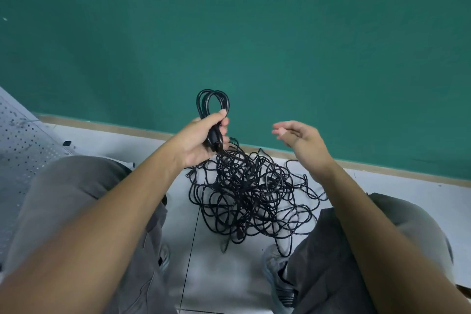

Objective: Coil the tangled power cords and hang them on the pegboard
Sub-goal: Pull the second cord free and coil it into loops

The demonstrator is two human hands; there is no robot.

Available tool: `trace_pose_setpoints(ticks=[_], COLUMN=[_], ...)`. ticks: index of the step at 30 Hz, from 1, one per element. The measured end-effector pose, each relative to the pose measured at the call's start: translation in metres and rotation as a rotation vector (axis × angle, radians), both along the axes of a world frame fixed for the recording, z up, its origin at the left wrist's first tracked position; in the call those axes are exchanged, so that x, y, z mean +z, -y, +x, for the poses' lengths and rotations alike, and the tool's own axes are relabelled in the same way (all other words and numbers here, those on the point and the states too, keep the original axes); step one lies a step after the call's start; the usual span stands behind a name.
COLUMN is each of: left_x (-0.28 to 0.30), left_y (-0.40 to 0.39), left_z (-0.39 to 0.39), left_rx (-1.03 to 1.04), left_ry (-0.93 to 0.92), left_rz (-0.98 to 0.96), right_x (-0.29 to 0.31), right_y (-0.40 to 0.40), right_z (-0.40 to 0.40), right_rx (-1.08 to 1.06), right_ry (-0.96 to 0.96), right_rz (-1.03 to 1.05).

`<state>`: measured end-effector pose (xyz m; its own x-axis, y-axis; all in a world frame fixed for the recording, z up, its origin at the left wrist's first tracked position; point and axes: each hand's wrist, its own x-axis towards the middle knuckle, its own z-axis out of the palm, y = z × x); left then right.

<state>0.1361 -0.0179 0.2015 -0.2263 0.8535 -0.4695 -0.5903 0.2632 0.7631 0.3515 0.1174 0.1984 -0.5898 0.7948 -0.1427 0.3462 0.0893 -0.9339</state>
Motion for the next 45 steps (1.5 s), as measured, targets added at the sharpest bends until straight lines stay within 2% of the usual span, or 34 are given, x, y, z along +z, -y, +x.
trace_pose_setpoints(ticks=[6,10,13,16,20,33,40,45], left_x=[0.002,0.004,0.004,0.001,-0.006,-0.018,-0.012,-0.004], left_y=[0.0,0.003,0.005,0.007,0.008,0.008,0.01,0.008], left_z=[0.007,0.012,0.019,0.031,0.045,0.047,0.053,0.05], left_rx=[-0.075,-0.211,-0.367,-0.495,-0.608,-0.652,-0.569,-0.521], left_ry=[-0.023,-0.033,-0.036,-0.013,0.053,0.306,0.207,0.106], left_rz=[0.021,0.023,0.002,-0.03,-0.007,0.196,0.125,0.067], right_x=[0.003,-0.001,0.005,0.011,0.012,0.016,0.018,0.012], right_y=[0.057,0.066,0.053,0.047,0.051,0.05,0.048,0.038], right_z=[-0.031,-0.042,-0.043,-0.042,-0.045,-0.047,-0.042,-0.035], right_rx=[0.331,0.185,0.065,0.1,0.14,-0.078,-0.12,0.107], right_ry=[0.013,-0.142,-0.273,-0.405,-0.463,-0.437,-0.386,-0.35], right_rz=[-0.078,-0.075,-0.147,-0.286,-0.404,-0.345,-0.378,-0.336])
